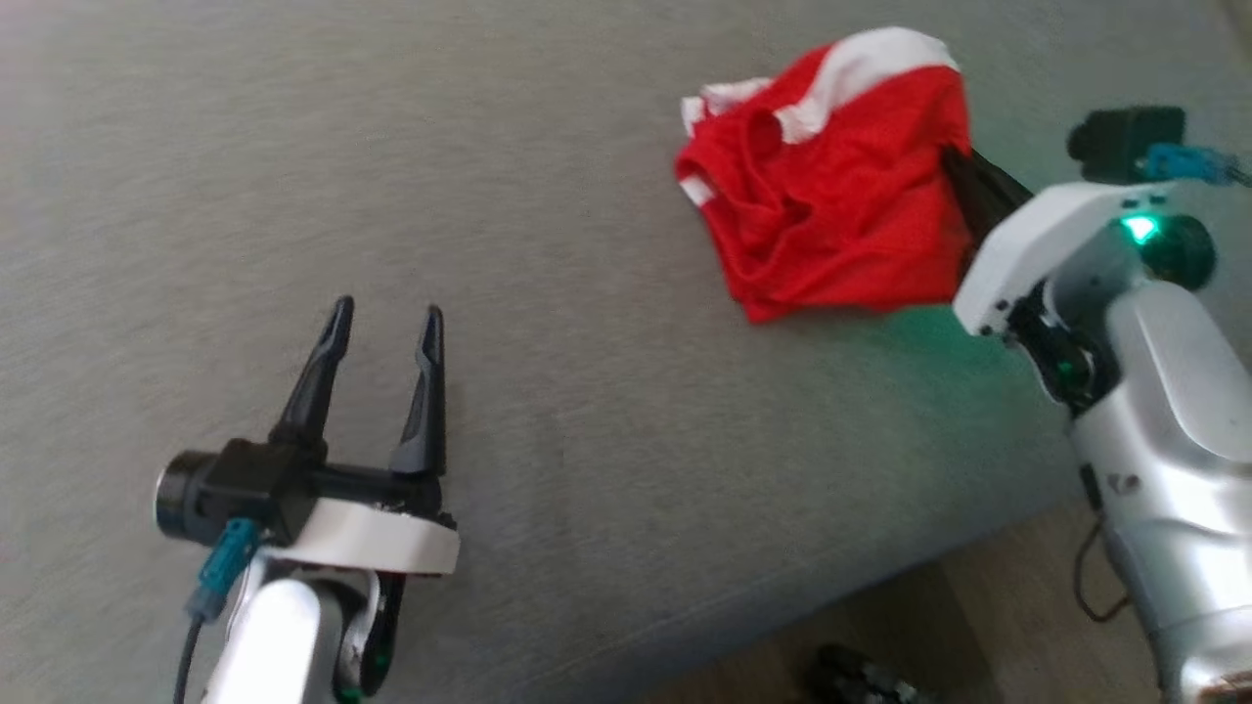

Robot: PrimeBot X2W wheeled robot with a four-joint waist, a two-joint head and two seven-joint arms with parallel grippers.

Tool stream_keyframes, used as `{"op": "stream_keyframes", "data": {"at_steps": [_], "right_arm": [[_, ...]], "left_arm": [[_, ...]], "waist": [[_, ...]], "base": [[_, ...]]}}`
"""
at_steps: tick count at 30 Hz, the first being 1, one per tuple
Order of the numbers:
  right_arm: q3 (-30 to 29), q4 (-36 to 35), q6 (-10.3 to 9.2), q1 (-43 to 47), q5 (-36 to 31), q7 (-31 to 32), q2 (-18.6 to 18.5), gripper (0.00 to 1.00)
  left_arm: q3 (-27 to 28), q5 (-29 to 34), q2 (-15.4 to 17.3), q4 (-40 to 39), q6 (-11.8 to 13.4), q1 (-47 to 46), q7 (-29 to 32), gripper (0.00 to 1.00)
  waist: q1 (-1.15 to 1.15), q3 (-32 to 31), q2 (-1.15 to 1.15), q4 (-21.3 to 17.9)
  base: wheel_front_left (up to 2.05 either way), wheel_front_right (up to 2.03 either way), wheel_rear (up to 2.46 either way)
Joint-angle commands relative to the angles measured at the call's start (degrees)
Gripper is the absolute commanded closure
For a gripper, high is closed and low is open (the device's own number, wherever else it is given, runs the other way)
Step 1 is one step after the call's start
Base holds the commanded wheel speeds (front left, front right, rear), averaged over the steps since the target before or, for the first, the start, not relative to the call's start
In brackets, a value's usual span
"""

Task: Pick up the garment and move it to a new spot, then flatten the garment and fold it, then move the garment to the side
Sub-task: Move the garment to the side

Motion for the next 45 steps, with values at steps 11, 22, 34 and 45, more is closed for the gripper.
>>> {"op": "stream_keyframes", "data": {"at_steps": [11, 22, 34, 45], "right_arm": [[-0.8, 3.7, -0.05, -9.1, -5.2, -4.3, -0.6, 1.0], [-10.8, 13.1, -0.05, -17.3, -13.7, -4.6, -8.5, 1.0], [-19.0, 15.9, -0.05, -19.6, -23.6, -5.4, -11.4, 1.0], [-25.9, 16.4, -0.05, -20.6, -32.6, -7.8, -11.8, 1.0]], "left_arm": [[1.6, 0.8, 1.6, -4.0, 0.4, -3.6, 1.3, 0.0], [2.0, 0.0, 1.1, -4.6, 1.4, -4.7, 0.5, 0.0], [1.9, -0.4, 0.6, -4.4, 1.7, -5.5, -0.1, 0.0], [1.7, -0.6, 0.5, -3.5, 1.3, -6.5, -0.3, 0.0]], "waist": [[0.0, 5.1, 0.0, -3.4], [0.0, 7.0, 0.0, 3.3], [0.0, 8.3, 0.0, 4.9], [0.0, 8.9, 0.0, 5.8]], "base": [[0.0, 0.0, 0.0], [0.0, 0.0, 0.0], [0.0, 0.0, 0.0], [0.0, 0.0, 0.0]]}}
